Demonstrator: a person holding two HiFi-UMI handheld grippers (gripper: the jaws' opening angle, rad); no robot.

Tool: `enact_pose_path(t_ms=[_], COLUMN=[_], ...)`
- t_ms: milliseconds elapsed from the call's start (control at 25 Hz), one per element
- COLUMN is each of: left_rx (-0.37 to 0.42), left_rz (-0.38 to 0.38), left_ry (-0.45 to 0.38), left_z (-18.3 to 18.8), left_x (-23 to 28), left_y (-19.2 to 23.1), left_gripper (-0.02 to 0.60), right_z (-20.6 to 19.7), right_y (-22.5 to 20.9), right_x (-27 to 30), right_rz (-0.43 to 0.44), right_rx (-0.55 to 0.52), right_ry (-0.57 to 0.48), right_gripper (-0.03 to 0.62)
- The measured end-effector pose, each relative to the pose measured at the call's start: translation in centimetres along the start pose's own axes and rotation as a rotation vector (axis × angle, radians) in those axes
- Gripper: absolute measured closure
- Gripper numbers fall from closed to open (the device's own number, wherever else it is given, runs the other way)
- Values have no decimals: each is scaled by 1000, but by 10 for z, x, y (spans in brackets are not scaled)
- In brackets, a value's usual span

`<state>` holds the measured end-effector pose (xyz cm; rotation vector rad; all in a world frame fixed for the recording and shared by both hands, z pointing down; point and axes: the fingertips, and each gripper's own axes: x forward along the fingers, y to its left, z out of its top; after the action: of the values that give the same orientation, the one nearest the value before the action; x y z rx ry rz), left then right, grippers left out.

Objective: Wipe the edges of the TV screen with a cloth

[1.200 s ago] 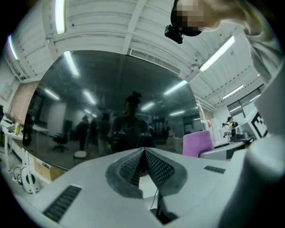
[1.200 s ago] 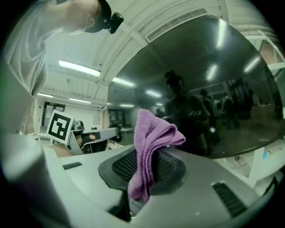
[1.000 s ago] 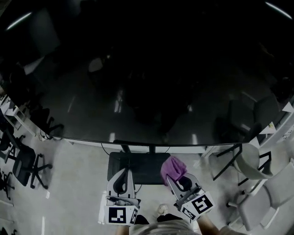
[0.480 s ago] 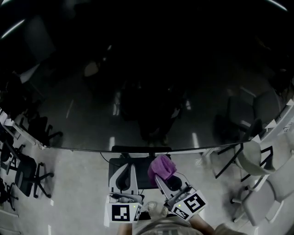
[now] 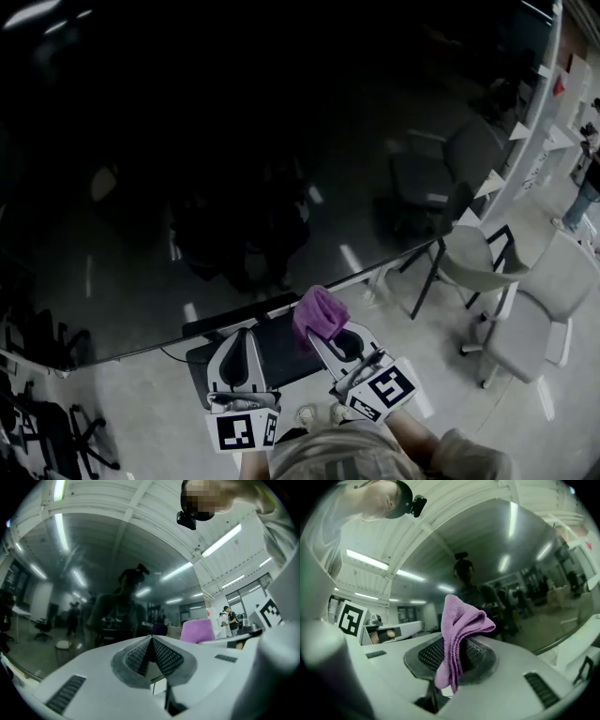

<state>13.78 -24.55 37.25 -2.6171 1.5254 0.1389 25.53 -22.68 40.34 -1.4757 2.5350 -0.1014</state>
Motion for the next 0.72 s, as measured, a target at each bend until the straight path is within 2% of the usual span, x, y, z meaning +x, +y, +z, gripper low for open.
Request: enact_pose_path(t_ms=[160,320,400,520,720], left_rx=[15,26,25,16,-89], left_rz=[-118,-293,-360,-438,-470], left_ry=[4,4,-1,-4,26], left_z=[-11,-30,-34,-37,-48], left_x=[39,77,93,112,139], left_y=[-45,-105,-133,-179,-226], left_gripper=[566,566,566,566,566], right_z=[15,16,11,6,-20], right_y=[-80,-160,-201,-259,-334], right_x=[-37,-102,-126,-155,-177], right_rz=[-199,-489,-601,-702,-802], right_rx=[-49,-120,-119,-66,44], right_ry=[-19,-42,-38,-39,-23], right_gripper=[530,530,531,530,530])
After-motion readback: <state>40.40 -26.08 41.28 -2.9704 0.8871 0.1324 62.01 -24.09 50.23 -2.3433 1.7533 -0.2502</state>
